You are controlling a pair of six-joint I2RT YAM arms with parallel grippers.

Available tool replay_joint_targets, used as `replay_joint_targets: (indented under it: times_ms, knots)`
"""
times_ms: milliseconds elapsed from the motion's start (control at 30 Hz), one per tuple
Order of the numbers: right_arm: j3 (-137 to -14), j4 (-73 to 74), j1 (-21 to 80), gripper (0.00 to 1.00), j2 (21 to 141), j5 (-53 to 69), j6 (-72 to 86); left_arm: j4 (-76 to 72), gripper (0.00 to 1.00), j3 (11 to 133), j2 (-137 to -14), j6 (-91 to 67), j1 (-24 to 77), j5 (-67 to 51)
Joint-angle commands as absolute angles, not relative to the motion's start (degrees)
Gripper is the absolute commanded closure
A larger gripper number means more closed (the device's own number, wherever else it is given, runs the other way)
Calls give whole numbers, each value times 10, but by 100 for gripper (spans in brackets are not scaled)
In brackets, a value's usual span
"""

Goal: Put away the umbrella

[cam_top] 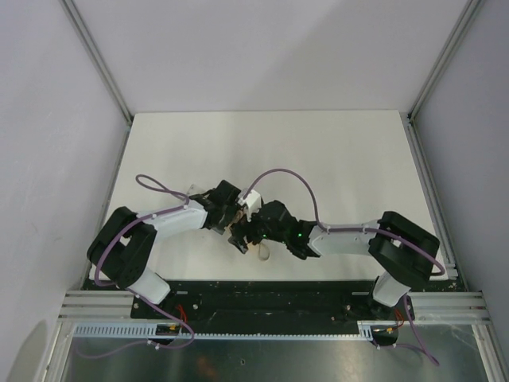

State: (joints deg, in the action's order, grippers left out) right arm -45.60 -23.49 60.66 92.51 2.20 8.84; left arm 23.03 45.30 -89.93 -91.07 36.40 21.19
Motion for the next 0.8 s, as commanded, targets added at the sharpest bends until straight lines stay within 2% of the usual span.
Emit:
replay_joint_targets:
  times_ms: [0,233,400,767]
  knots:
    - [-504,-221,617,1,975,-68,39,301,100,407,-948,-915,370,157]
    - [-531,-205,625,5,1031,-103,-22,301,100,419,-958,-895,369,115]
    - [-549,-200,622,15,1075,-110,-29,301,100,419,-951,-890,369,102]
    - [-528,-240,652,14,1110,-189,-28,301,100,415,-913,-877,353,84]
